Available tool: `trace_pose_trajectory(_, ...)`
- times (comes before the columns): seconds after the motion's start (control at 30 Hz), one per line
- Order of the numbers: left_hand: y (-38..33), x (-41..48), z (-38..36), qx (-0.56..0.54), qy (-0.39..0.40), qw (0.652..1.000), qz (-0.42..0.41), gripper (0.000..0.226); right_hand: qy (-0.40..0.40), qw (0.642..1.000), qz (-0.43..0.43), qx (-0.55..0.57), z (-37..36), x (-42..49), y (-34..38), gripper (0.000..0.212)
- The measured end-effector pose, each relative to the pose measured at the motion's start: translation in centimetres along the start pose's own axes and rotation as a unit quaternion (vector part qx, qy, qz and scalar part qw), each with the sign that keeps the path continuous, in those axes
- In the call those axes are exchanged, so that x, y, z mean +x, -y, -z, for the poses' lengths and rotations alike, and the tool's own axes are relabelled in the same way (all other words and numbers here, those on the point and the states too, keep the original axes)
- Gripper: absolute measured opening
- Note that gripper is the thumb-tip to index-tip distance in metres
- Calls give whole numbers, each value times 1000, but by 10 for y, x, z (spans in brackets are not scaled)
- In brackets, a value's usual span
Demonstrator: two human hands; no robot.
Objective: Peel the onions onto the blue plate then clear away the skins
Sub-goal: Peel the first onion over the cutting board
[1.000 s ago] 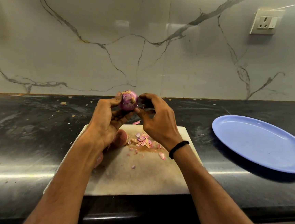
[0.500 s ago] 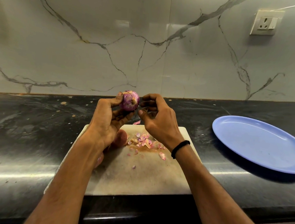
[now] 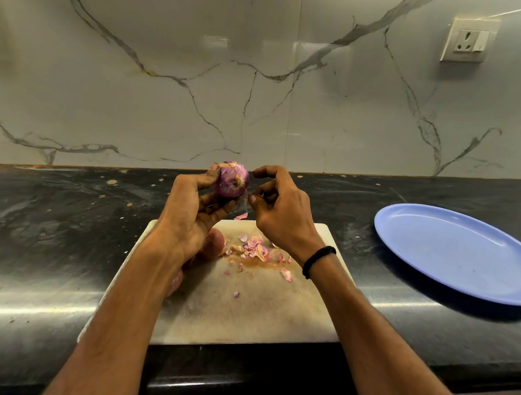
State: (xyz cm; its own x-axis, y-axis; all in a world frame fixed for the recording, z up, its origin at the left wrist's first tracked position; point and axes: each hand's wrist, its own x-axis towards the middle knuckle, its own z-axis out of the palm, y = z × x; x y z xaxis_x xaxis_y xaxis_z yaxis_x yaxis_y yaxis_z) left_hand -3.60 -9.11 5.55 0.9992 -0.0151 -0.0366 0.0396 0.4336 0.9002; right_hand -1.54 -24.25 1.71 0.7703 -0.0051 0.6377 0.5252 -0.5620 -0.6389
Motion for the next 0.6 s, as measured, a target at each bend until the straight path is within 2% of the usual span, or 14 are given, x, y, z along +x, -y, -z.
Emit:
trace_pose_trajectory(0.13, 0, 0, 0, 5, -4, 1000, 0, 17, 11, 1000, 8, 16, 1, -1, 2, 41)
trace_pose_trajectory(0.27, 0, 1, 0, 13, -4, 1000, -4, 21, 11, 999, -12, 51, 2, 0, 4, 48)
trace_pose_trajectory(0.6, 1, 1, -1, 8, 0, 1000, 2, 19, -9, 1000, -8, -8, -2, 2, -2, 42)
